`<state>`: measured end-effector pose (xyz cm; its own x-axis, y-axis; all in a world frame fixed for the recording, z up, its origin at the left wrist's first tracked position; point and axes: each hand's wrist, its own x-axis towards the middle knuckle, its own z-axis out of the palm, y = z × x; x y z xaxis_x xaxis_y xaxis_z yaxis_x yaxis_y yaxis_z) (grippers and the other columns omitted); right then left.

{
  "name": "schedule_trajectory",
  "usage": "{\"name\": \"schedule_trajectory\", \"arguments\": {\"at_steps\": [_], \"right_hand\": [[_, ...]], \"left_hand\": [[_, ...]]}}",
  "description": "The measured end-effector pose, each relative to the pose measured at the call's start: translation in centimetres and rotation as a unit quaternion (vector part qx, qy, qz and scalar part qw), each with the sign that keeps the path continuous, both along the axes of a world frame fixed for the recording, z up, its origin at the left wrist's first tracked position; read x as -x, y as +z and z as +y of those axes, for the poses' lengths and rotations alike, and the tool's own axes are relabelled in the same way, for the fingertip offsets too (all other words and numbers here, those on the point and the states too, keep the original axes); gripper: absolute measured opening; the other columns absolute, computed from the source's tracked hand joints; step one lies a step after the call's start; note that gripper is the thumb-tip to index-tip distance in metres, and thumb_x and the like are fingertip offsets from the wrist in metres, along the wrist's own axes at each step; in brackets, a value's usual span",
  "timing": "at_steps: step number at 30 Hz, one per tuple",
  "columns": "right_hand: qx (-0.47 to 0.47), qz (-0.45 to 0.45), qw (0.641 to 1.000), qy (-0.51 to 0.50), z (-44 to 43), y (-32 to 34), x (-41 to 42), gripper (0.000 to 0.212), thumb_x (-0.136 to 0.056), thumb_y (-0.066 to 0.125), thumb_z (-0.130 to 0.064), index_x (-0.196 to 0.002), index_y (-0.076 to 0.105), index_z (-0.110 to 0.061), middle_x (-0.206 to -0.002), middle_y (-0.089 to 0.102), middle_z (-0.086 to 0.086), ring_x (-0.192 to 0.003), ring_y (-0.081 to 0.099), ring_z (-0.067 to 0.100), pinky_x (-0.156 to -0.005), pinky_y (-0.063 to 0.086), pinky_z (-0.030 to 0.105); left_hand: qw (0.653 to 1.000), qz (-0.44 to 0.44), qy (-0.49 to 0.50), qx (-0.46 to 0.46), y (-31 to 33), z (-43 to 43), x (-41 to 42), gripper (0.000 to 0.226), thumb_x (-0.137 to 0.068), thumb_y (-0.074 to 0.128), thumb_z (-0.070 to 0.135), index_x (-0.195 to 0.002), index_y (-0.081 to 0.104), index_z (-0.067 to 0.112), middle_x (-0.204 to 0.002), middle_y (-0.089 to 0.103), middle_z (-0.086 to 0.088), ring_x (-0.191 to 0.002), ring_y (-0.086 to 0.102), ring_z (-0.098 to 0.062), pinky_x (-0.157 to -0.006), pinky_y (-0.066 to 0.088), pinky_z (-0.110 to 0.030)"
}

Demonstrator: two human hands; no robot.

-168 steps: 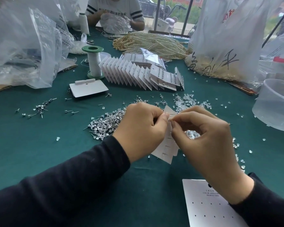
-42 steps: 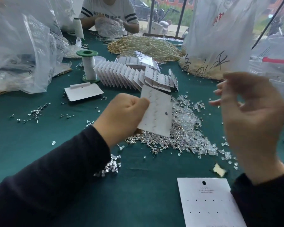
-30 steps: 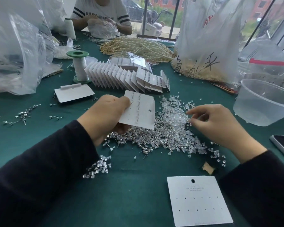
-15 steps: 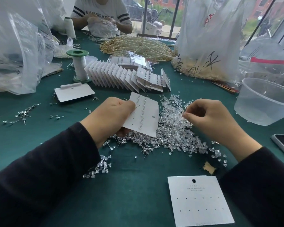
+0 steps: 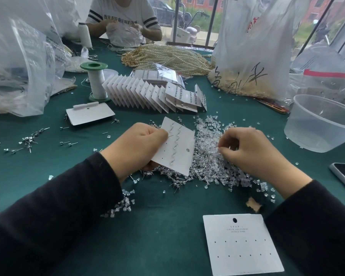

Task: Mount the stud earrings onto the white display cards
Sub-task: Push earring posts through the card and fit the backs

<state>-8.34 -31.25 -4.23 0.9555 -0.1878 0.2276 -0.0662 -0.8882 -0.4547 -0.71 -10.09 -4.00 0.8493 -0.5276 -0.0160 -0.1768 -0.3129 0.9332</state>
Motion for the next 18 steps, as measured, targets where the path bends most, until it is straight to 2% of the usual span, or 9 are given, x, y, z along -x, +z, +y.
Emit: {"name": "schedule_trajectory", "arguments": {"at_steps": [5, 9, 12, 18], "right_hand": [[-0.070, -0.046, 0.996, -0.020, -0.4, 0.9, 0.3, 0.009, -0.078, 0.071, -0.018, -0.071, 0.067, -0.018, -0.063, 0.064, -0.004, -0.051, 0.052, 0.002, -0.050, 0.040, 0.007], [-0.089, -0.041, 0.995, -0.030, -0.4, 1.1, 0.4, 0.006, -0.081, 0.069, -0.014, -0.075, 0.069, -0.017, -0.068, 0.067, 0.001, -0.064, 0.062, 0.017, -0.063, 0.048, 0.023], [-0.101, -0.028, 0.994, -0.021, -0.1, 1.1, 0.6, 0.008, -0.081, 0.068, -0.009, -0.078, 0.070, -0.017, -0.071, 0.068, -0.001, -0.067, 0.063, 0.015, -0.067, 0.049, 0.025], [-0.162, -0.087, 0.982, -0.033, 0.8, 1.5, 0.9, 0.005, -0.078, 0.072, -0.011, -0.075, 0.072, -0.016, -0.065, 0.069, 0.001, -0.056, 0.058, 0.010, -0.059, 0.050, 0.023]], "left_hand": [[1.000, -0.004, -0.006, -0.010, 0.0, 0.0, 0.1, 0.038, -0.090, 0.042, 0.021, -0.062, 0.051, -0.004, -0.053, 0.042, -0.013, -0.042, 0.037, -0.019, -0.038, 0.032, -0.019], [1.000, 0.006, -0.016, 0.000, 0.0, -0.1, 0.3, 0.036, -0.091, 0.042, 0.019, -0.060, 0.050, 0.004, -0.042, 0.042, -0.006, -0.036, 0.036, -0.018, -0.038, 0.031, -0.018], [1.000, 0.004, -0.016, 0.000, -0.1, -0.1, 0.2, 0.035, -0.092, 0.042, 0.018, -0.060, 0.050, 0.004, -0.038, 0.041, -0.002, -0.034, 0.035, -0.016, -0.038, 0.031, -0.017], [1.000, 0.006, -0.030, 0.003, -0.4, 0.0, 0.1, 0.036, -0.092, 0.041, 0.021, -0.062, 0.053, 0.004, -0.040, 0.043, -0.004, -0.036, 0.036, -0.018, -0.039, 0.031, -0.019]]}}
